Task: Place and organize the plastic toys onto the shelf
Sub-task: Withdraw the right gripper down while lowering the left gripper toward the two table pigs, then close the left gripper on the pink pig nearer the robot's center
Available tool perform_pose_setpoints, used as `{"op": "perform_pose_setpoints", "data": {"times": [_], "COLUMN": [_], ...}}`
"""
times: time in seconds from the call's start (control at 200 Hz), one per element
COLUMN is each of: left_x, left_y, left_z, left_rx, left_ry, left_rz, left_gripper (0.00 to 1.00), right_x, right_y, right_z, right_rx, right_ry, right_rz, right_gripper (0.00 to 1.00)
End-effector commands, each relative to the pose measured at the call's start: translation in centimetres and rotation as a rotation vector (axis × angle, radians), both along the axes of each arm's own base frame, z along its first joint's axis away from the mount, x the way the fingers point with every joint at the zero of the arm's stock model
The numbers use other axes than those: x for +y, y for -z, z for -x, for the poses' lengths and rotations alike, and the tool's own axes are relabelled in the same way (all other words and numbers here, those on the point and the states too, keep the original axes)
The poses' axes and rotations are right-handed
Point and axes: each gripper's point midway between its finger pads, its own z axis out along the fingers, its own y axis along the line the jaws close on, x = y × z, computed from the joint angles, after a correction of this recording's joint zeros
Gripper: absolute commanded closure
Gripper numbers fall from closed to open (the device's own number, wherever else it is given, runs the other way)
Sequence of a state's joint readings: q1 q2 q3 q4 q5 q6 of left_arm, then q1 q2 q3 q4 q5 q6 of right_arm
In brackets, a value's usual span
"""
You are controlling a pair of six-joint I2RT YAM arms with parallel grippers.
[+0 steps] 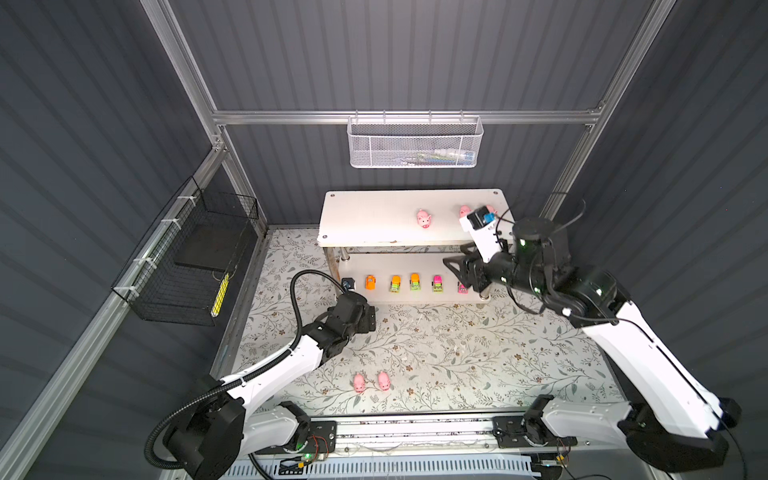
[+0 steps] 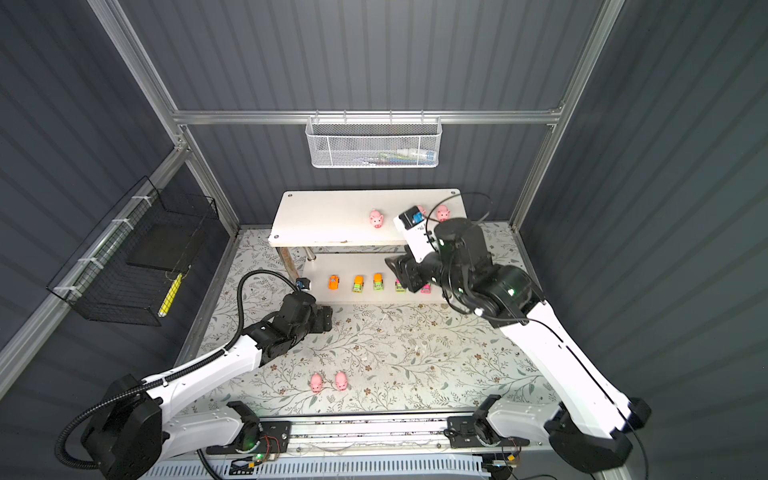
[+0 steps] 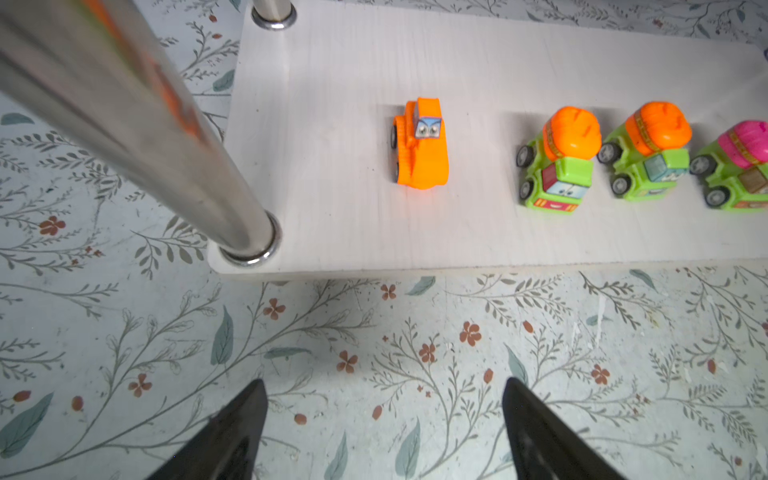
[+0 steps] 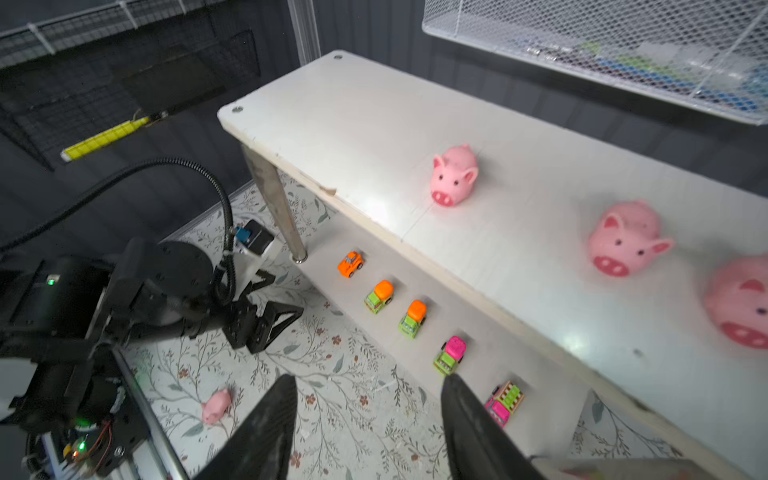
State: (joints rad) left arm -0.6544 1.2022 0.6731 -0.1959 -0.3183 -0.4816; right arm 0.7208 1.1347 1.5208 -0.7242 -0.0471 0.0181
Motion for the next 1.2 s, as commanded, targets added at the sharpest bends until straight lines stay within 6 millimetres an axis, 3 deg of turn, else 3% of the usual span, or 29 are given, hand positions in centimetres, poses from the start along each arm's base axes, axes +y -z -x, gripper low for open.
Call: {"op": "perform_pose_setpoints", "data": {"times": [0.0, 0.185, 0.36, 0.515, 0.77, 0.981, 1.191], "left_x": [-0.2, 0.4, 1.6, 3.2, 2.4, 1.1, 0.9], "left_y": [1.0, 2.6, 3.8, 4.9, 5.1, 6.4, 7.2], "left_z": [2.6, 6.9, 11.2, 14.2, 16.2, 17.5, 17.4], "left_rx": [0.151, 0.27, 0.365, 0.433, 0.446, 0.457, 0.451], "left_ry": [0.0, -0.019, -0.054, -0.109, -0.076, -0.072, -0.094], "left_rz": [0.061, 0.03, 0.021, 0.046, -0.002, -0.062, -0.094], "left_gripper": [0.12, 0.12, 0.13, 0.18, 0.21, 0.25, 0.31], "right_x": [0.1, 0.1, 1.0, 2.2, 3.9, 4.6, 4.7], "right_y": [1.1, 7.9, 16.3, 20.8, 25.5, 26.7, 28.2], "right_z": [1.8, 4.4, 5.7, 6.0, 5.3, 5.0, 4.9], "right_rx": [-0.026, 0.115, 0.293, 0.356, 0.417, 0.431, 0.45], "right_ry": [-0.057, -0.094, -0.089, -0.088, -0.109, -0.124, -0.122], "right_rz": [-0.067, -0.137, -0.113, -0.098, -0.067, -0.059, -0.033], "right_gripper": [0.43, 0.43, 0.43, 0.43, 0.43, 0.44, 0.44]}}
